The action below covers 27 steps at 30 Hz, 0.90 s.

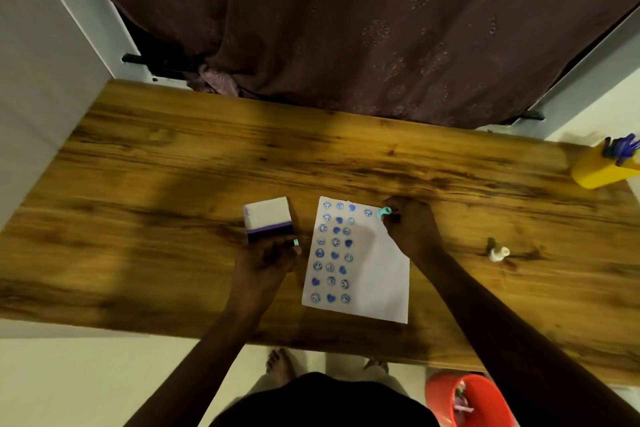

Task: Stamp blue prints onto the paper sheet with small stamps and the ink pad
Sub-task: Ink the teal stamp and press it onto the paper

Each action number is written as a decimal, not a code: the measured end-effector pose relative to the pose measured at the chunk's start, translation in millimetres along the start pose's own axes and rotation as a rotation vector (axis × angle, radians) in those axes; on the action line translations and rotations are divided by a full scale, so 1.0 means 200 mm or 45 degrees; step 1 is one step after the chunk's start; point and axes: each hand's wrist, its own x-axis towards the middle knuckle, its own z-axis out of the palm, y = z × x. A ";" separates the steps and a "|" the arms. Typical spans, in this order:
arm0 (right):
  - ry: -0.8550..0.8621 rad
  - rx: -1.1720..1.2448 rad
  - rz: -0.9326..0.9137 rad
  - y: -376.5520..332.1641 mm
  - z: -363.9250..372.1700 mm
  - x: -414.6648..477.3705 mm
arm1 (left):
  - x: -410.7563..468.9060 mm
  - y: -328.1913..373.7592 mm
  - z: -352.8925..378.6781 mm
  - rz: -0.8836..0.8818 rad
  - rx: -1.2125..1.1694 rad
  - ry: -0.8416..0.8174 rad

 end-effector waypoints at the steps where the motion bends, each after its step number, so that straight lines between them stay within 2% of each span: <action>1: -0.003 -0.004 -0.001 0.00 0.00 0.00 | 0.00 0.00 0.00 -0.011 -0.002 0.000; 24: -0.031 -0.118 0.001 -0.06 0.01 0.02 | 0.00 0.02 0.01 -0.015 -0.001 0.018; 27: -0.119 -0.068 0.009 -0.06 -0.04 0.05 | -0.01 0.05 0.02 0.015 -0.020 -0.008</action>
